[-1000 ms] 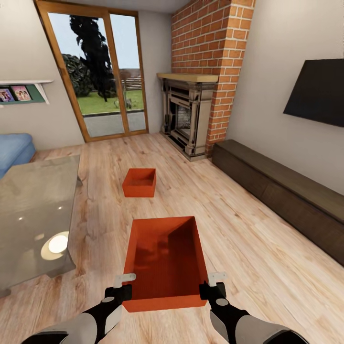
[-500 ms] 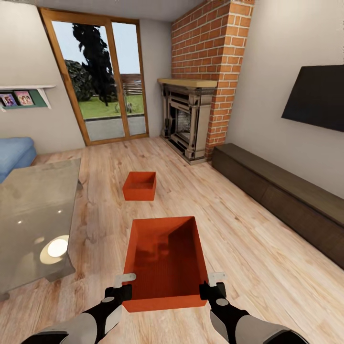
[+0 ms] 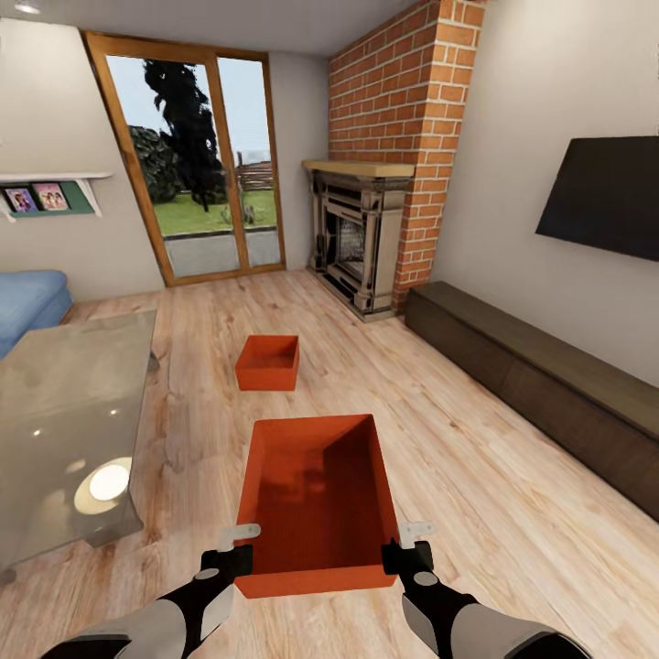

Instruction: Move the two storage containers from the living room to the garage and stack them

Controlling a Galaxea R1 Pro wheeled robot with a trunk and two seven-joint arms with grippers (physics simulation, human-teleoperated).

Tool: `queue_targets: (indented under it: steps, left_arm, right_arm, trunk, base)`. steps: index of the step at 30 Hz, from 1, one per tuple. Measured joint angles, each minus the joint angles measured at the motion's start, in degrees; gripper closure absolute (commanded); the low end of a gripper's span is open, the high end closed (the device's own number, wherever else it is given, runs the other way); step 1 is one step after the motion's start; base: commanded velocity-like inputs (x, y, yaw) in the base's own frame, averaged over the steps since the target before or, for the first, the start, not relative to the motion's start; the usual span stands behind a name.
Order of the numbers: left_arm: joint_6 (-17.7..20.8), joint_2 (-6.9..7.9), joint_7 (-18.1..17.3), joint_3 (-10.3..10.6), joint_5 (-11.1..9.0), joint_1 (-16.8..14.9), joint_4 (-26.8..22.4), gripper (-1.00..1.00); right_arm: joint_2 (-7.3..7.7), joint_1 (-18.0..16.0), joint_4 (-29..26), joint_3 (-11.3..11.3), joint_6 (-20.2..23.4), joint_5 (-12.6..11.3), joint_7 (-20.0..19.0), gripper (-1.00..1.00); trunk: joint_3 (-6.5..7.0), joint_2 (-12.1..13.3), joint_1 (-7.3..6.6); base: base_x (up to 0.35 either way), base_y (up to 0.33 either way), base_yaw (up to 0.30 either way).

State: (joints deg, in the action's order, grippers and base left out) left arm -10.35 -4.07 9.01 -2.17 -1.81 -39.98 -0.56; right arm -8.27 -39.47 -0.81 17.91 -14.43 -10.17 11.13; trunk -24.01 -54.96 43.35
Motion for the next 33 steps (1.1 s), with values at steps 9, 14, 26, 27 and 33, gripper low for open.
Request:
queue_targets:
  steps: [9, 14, 26, 27, 33]
  left_arm:
    - [0.0, 0.00, 0.0, 0.0, 0.0, 0.0, 0.0, 1.00]
    - [0.0, 0.00, 0.0, 0.0, 0.0, 0.0, 0.0, 1.00]
    - [0.0, -0.04, 0.0, 0.1, -0.1, 0.0, 0.0, 1.00]
    - [0.0, -0.05, 0.0, 0.1, -0.1, 0.0, 0.0, 1.00]
    - [0.0, -0.04, 0.0, 0.0, 0.0, 0.0, 0.0, 1.00]
  right_arm:
    - [0.00, 0.0, 0.0, 0.0, 0.0, 0.0, 0.0, 1.00]
    - [0.00, 0.0, 0.0, 0.0, 0.0, 0.0, 0.0, 1.00]
    - [0.04, 0.0, 0.0, 0.0, 0.0, -0.1, -0.1, 1.00]
    - [0.04, 0.0, 0.0, 0.0, 0.0, -0.1, -0.1, 1.00]
    - [0.04, 0.0, 0.0, 0.0, 0.0, -0.1, -0.1, 1.00]
  trunk:
    - [0.84, 0.0, 0.00]
    - [1.31, 0.0, 0.00]
    - [2.43, 0.0, 0.00]
    - [2.52, 0.0, 0.00]
    - [3.08, 0.0, 0.00]
  base:
    - [0.000, 0.000, 0.000]
    - [0.000, 0.000, 0.000]
    - [0.000, 0.000, 0.000]
    - [0.000, 0.000, 0.000]
    - [0.000, 0.000, 0.000]
